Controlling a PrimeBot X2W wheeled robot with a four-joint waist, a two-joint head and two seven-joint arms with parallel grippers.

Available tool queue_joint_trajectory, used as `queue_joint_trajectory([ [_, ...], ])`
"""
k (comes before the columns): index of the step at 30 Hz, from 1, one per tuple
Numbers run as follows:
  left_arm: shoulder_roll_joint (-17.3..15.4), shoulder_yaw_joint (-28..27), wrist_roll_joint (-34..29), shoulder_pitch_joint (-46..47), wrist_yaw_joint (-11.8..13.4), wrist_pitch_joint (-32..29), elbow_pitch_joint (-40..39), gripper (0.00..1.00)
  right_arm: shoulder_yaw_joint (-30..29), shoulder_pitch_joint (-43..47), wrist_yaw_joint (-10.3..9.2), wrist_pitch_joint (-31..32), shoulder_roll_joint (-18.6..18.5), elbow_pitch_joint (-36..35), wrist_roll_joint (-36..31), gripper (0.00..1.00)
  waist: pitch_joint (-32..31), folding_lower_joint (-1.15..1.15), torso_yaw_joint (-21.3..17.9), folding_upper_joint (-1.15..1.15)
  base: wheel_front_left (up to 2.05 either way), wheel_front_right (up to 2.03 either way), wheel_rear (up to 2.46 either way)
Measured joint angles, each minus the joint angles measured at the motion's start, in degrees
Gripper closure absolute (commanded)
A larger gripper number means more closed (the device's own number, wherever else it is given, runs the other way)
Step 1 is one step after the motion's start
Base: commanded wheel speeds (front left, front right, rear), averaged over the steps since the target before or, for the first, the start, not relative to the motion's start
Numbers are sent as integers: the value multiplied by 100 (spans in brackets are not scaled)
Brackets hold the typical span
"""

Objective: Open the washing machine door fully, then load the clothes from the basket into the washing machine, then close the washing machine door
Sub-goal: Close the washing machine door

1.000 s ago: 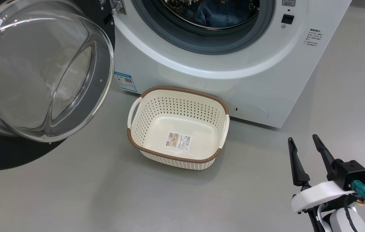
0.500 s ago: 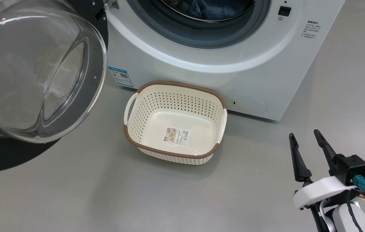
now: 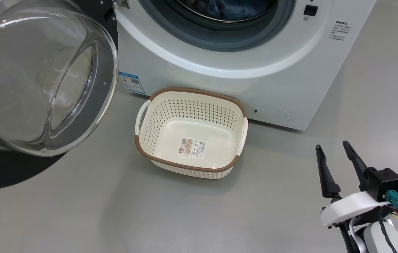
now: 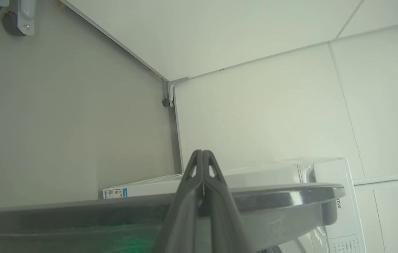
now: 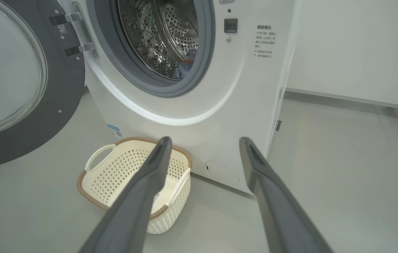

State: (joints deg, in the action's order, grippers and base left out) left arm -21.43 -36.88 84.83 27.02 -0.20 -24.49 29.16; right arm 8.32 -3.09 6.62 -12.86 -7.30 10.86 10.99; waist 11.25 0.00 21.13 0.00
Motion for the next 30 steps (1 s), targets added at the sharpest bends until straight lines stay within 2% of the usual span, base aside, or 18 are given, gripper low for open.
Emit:
queue_joint_trajectory([
  [13,-77,315,310,-28,-225,-900,51,100,0,-2,0,40,1,-30,57,0,19,0,87,0,0,0,0],
  [20,54,516,527,-124,-303,-1541,-12,100,5,-13,1,40,9,-32,63,0,11,0,135,0,0,0,0],
  [30,240,561,1204,-214,-482,-2469,-327,100,0,-14,4,38,63,-20,167,0,-32,0,204,0,0,0,0],
])
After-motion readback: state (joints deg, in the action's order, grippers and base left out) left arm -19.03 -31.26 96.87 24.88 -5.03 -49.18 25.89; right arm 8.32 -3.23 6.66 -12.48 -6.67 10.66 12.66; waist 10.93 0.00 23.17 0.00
